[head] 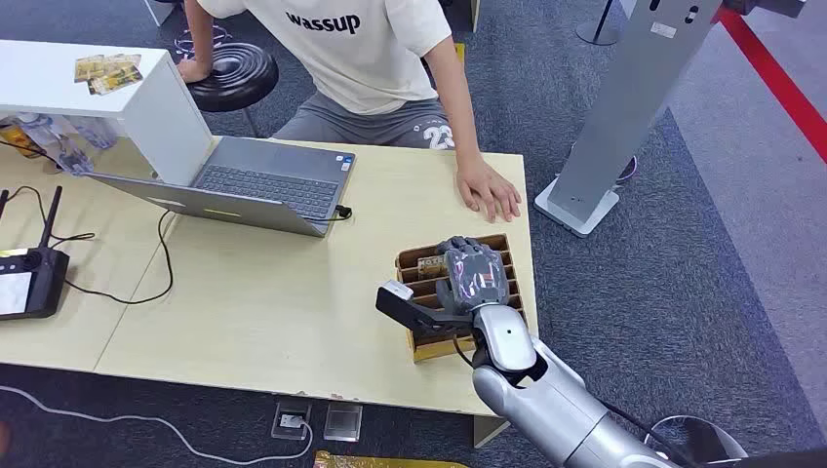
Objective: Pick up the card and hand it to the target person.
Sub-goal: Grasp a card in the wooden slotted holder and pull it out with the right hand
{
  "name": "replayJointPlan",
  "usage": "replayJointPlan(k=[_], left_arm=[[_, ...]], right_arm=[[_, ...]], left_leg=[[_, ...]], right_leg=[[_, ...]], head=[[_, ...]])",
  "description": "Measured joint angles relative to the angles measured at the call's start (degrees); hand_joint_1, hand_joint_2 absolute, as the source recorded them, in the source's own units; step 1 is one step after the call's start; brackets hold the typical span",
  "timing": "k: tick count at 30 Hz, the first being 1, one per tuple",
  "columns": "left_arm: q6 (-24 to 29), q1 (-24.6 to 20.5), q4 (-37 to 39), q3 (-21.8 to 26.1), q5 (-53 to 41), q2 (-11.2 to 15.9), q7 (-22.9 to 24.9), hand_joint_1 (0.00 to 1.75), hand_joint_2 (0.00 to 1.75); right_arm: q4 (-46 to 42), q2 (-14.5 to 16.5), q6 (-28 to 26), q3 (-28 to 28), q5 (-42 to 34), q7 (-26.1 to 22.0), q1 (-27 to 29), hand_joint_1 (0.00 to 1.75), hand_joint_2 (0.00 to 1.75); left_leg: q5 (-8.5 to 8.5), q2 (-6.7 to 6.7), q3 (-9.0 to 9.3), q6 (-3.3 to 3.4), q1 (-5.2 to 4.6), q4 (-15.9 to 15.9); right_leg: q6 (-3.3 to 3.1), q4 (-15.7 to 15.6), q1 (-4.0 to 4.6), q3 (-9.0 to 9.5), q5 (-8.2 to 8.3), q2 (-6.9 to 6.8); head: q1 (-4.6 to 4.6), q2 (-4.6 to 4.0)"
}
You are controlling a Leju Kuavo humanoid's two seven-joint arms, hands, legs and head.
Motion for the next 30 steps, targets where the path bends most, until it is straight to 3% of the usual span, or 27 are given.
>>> replayJointPlan(k=[20,30], left_arm=[[0.0,0.01,0.0,0.0,0.09,0.0,0.0,0.0,0.0],[0.05,0.01,0.0,-0.01,0.09,0.0,0.0,0.0,0.0]], right_arm=[[0.07,0.0,0.09,0.0,-0.07,-0.1,-0.11,0.84,1.75],[0.07,0.0,0.22,-0.01,-0.28,-0.09,-0.11,1.2,1.75]], left_leg=[[0.0,0.0,0.0,0.0,0.0,0.0],[0.0,0.0,0.0,0.0,0.0,0.0]], right_leg=[[0.0,0.0,0.0,0.0,0.0,0.0],[0.0,0.0,0.0,0.0,0.0,0.0]], head=[[0.0,0.0],[0.0,0.0]])
